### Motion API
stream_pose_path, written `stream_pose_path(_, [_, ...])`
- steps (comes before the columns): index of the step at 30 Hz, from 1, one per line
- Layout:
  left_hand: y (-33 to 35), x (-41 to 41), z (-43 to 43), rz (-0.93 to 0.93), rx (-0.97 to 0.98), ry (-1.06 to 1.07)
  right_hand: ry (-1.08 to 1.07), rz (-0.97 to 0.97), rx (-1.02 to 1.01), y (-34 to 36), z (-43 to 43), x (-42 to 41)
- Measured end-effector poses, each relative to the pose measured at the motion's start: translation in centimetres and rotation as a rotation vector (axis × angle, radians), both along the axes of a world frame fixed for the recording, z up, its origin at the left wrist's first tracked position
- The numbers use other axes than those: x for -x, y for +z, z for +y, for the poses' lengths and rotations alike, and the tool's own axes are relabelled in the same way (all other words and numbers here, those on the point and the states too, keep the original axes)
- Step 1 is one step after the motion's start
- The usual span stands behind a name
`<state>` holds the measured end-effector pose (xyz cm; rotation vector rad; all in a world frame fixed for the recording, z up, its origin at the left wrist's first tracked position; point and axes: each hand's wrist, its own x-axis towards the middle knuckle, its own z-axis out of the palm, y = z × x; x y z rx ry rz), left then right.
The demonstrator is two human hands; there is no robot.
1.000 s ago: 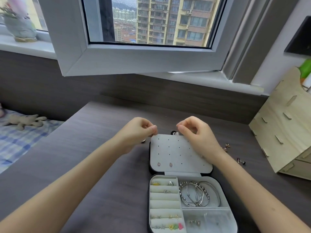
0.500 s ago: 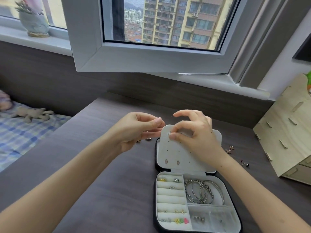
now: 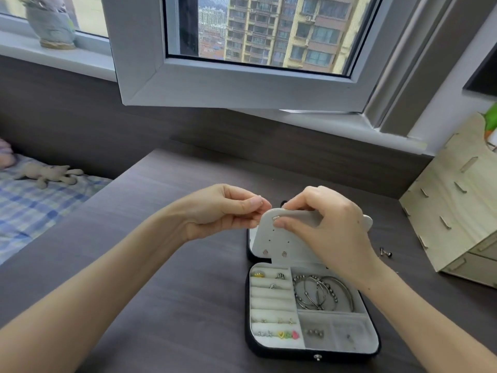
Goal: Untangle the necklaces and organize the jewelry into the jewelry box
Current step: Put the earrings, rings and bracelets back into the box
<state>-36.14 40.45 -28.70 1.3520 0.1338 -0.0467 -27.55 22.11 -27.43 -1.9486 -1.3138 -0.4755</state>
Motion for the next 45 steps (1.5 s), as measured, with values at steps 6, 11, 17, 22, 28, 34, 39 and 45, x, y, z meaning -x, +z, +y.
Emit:
stream_pose_path(6, [-1.0,-0.5,-1.2,0.008,-0.065,-0.309,0.093,-0.258,-0.128,-1.9,-1.5,0.7])
stream_pose_path(11, [-1.1,-0.6,-1.8,-0.002,-0.057,-0.377,0.118,-0.354,-0.168,-2.8,-2.0,1.1])
stream_pose_path(17, [-1.2,-0.7,-1.9,0.001,-0.096,-0.376,0.109,-0.383,-0.186,-3.2,-2.2,1.3])
stream_pose_path(22, [-1.1,-0.8,-1.9,-0.022,-0.161,-0.422,0.097,-0.385,-0.187,-3.3,-2.2,1.3])
stream_pose_path(28, [-0.3,-0.8,-2.0,-0.036,-0.199,-0.426,0.076,-0.361,-0.185,-3.3,-2.3,1.4])
stream_pose_path(34, [0.0,-0.7,-1.9,-0.039,-0.229,-0.418,0.063,-0.350,-0.192,-3.2,-2.4,1.5])
stream_pose_path(39, [1.0,-0.4,-2.0,-0.095,-0.378,-0.375,0.058,-0.344,-0.185,-3.3,-2.6,1.7])
stream_pose_path(45, [2.6,0.1,-1.9,-0.104,-0.568,-0.413,0.046,-0.354,-0.187,-3.5,-2.5,1.7])
